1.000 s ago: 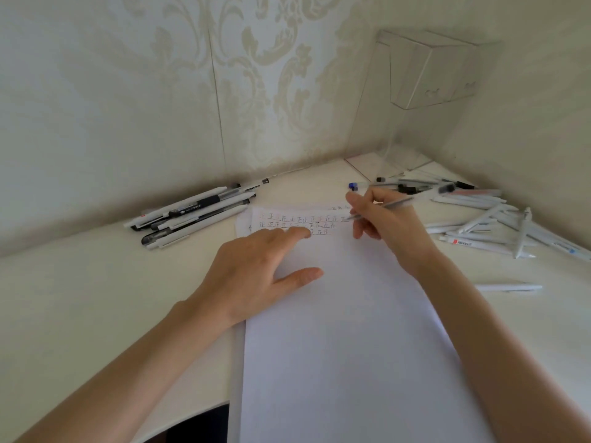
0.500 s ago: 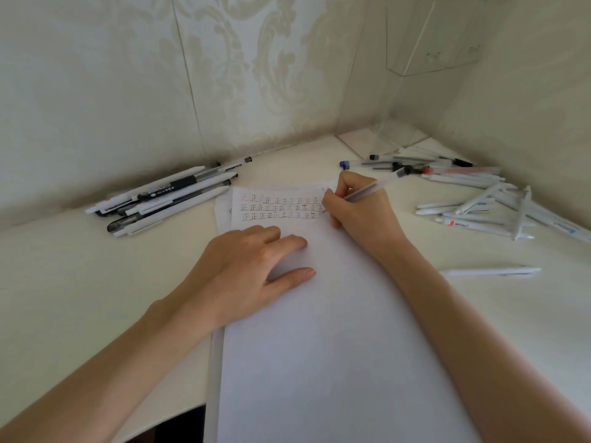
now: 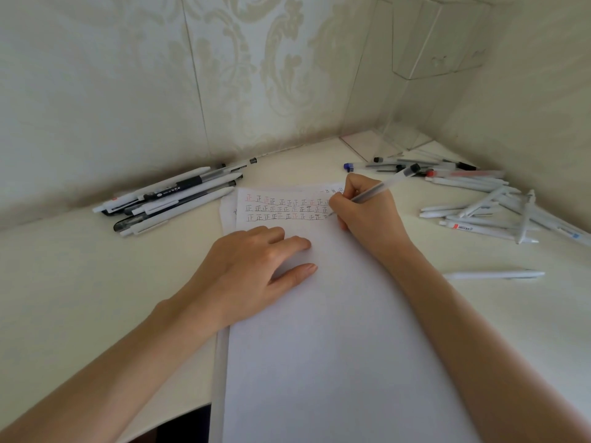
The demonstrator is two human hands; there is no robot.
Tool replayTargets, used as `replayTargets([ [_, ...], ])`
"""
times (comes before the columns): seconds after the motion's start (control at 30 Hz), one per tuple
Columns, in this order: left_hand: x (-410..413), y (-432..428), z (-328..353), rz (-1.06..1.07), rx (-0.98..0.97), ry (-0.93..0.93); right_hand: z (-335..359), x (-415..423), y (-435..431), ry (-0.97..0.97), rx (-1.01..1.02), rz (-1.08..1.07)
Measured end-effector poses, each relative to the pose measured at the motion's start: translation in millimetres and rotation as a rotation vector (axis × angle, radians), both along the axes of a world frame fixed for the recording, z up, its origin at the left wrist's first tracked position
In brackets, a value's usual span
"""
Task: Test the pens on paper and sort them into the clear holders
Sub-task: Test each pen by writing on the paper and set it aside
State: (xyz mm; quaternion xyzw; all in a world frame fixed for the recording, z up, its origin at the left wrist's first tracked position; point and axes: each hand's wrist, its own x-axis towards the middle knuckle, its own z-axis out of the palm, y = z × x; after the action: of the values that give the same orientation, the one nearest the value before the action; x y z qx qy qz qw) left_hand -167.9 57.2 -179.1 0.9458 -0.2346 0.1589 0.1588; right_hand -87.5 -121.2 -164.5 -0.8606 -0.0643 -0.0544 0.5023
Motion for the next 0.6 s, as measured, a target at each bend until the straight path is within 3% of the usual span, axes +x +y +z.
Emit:
replayTargets([
  [0.6, -2.1, 0.4, 1.8, 0.003, 0.011, 0.060, -0.8, 1.1, -0.7, 0.016, -0.022, -0.021],
])
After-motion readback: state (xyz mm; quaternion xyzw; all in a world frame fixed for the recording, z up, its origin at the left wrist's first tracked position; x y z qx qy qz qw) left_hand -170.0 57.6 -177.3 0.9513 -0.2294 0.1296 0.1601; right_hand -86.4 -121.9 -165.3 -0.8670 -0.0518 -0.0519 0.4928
